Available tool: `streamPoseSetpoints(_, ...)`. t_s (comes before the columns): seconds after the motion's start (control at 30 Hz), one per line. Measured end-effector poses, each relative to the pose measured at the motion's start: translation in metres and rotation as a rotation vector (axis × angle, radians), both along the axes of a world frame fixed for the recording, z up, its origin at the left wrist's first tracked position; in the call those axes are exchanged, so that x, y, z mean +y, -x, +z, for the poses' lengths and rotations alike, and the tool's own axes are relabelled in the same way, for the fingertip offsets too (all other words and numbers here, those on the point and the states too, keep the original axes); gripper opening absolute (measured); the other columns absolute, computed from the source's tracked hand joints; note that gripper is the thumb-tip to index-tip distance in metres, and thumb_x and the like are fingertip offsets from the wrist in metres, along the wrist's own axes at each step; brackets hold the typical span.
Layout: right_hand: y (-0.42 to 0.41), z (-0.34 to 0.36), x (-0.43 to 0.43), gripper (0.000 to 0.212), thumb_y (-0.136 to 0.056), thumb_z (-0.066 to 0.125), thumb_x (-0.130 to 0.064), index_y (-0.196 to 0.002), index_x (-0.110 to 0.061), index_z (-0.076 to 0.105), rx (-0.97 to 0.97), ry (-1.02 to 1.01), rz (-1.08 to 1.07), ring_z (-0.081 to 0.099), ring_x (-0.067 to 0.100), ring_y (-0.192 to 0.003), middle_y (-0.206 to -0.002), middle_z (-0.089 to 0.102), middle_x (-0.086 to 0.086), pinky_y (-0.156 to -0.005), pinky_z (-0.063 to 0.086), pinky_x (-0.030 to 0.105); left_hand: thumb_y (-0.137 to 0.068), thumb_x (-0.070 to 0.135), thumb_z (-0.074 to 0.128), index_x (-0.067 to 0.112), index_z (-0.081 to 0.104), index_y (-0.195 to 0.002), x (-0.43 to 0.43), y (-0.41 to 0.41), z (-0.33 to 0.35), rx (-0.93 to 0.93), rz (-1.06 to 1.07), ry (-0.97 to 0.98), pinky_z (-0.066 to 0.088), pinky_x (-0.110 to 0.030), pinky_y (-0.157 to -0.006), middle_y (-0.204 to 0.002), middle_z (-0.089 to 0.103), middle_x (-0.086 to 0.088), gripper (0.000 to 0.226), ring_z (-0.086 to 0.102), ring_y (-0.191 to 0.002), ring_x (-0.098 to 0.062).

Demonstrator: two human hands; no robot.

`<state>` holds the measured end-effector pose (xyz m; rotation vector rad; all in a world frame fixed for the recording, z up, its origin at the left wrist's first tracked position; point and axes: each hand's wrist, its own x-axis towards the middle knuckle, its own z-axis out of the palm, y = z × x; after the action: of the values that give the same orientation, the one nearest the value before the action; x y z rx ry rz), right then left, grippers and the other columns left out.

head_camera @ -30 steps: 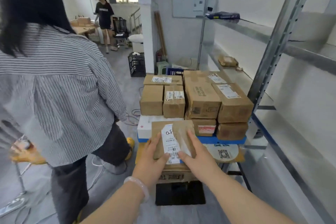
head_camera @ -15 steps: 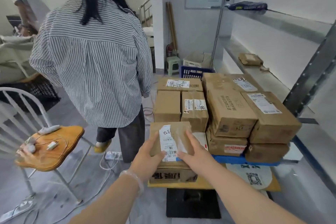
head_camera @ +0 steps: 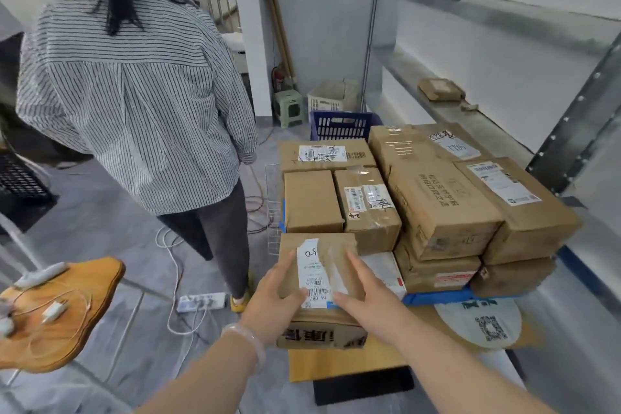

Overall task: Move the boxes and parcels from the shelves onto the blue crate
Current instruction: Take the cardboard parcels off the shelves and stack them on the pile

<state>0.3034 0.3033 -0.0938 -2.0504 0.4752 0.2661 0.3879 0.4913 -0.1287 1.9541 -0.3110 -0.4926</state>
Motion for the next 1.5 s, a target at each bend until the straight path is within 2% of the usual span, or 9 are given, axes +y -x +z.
streamPoseSetpoints(0.2,-0.016,-0.005,-0.011,0.087,-0.086,0.063,-0.052,-0.147,-0.06,0.001,0.058,0.031,0.054,0.037,0.014,-0.137,-0.158,0.026,-0.011,-0.111,0.037,0.036,-0.073,0.051,0.06,0.068,0.029,-0.135,-0.004,-0.005,-0.007,0.046,0.032,-0.013,0.044,-0.042,-0.105,-0.144,0.042,0.014,0.071,0.046,-0.128,-0.014)
streamPoseSetpoints(0.4,-0.022,-0.009,-0.02,0.088,-0.077,0.064,-0.06,-0.138,-0.07,0.002,0.084,0.012,0.079,0.046,0.013,-0.128,-0.152,0.035,-0.011,-0.106,0.044,0.037,-0.085,0.036,0.062,0.054,0.032,-0.143,-0.008,-0.001,-0.007,0.049,0.059,0.001,0.042,-0.04,-0.107,-0.143,0.043,0.014,0.067,0.045,-0.128,-0.011)
streamPoseSetpoints(0.67,-0.02,-0.01,-0.023,0.088,-0.085,0.065,-0.05,-0.146,-0.06,0.001,0.07,0.011,0.11,0.044,0.014,-0.13,-0.153,0.033,-0.01,-0.108,0.042,0.036,-0.072,0.05,0.061,0.068,0.034,-0.132,-0.008,0.004,-0.001,0.04,0.087,-0.01,0.042,-0.042,-0.107,-0.142,0.044,0.016,0.069,0.044,-0.129,-0.009)
streamPoseSetpoints(0.9,-0.027,0.0,-0.035,0.083,-0.092,0.06,-0.044,-0.152,-0.048,0.002,0.042,0.048,0.054,0.05,0.011,-0.109,-0.151,0.035,-0.004,-0.084,0.052,0.027,-0.093,0.023,0.062,0.056,0.037,-0.138,-0.006,0.0,0.009,0.052,0.025,-0.043,0.047,-0.032,-0.099,-0.137,0.049,0.012,0.061,0.052,-0.119,-0.007)
streamPoseSetpoints(1.0,-0.028,0.002,-0.037,0.085,-0.094,0.059,-0.043,-0.152,-0.047,-0.003,0.075,0.075,0.08,0.047,0.006,-0.09,-0.151,0.035,-0.004,-0.055,0.041,0.011,-0.094,0.02,0.061,0.051,0.036,-0.142,-0.006,0.002,0.012,0.057,0.011,-0.047,0.049,-0.026,-0.094,-0.137,0.049,0.011,0.062,0.053,-0.116,-0.007)
streamPoseSetpoints(1.07,-0.026,0.002,-0.037,0.087,-0.093,0.06,-0.044,-0.152,-0.047,-0.003,0.06,0.077,0.057,0.048,0.008,-0.098,-0.153,0.034,-0.005,-0.057,0.039,0.009,-0.095,0.019,0.06,0.051,0.035,-0.142,-0.003,0.002,0.012,0.056,-0.011,-0.055,0.049,-0.016,-0.086,-0.134,0.048,0.015,0.062,0.053,-0.112,-0.003)
streamPoseSetpoints(1.2,-0.027,0.003,-0.041,0.088,-0.088,0.063,-0.051,-0.152,-0.048,0.003,0.039,0.06,-0.047,0.049,0.018,-0.125,-0.154,0.033,-0.006,-0.094,0.051,0.038,-0.095,0.018,0.061,0.053,0.038,-0.138,0.002,0.001,0.018,0.105,-0.079,-0.071,0.048,-0.01,-0.076,-0.128,0.05,0.02,0.06,0.055,-0.106,0.0)
streamPoseSetpoints(1.37,-0.028,0.005,-0.044,0.062,-0.092,0.061,-0.041,-0.146,-0.036,0.03,0.089,0.023,-0.092,0.062,0.017,-0.092,-0.109,0.052,-0.013,-0.066,0.06,0.036,-0.094,0.021,0.062,0.055,0.037,-0.14,-0.003,-0.003,0.027,0.102,-0.123,-0.113,0.05,-0.014,-0.077,-0.124,0.053,0.02,0.062,0.059,-0.104,-0.003)
streamPoseSetpoints(1.5,-0.023,0.0,-0.051,0.042,-0.09,0.066,-0.035,-0.124,-0.029,0.043,0.113,-0.041,-0.19,0.069,0.02,-0.078,-0.103,0.057,-0.002,-0.072,0.061,0.042,-0.092,0.019,0.066,0.047,0.041,-0.141,-0.006,-0.002,0.027,0.041,-0.053,-0.098,0.048,-0.009,-0.073,-0.115,0.059,0.014,0.062,0.059,-0.093,-0.001)
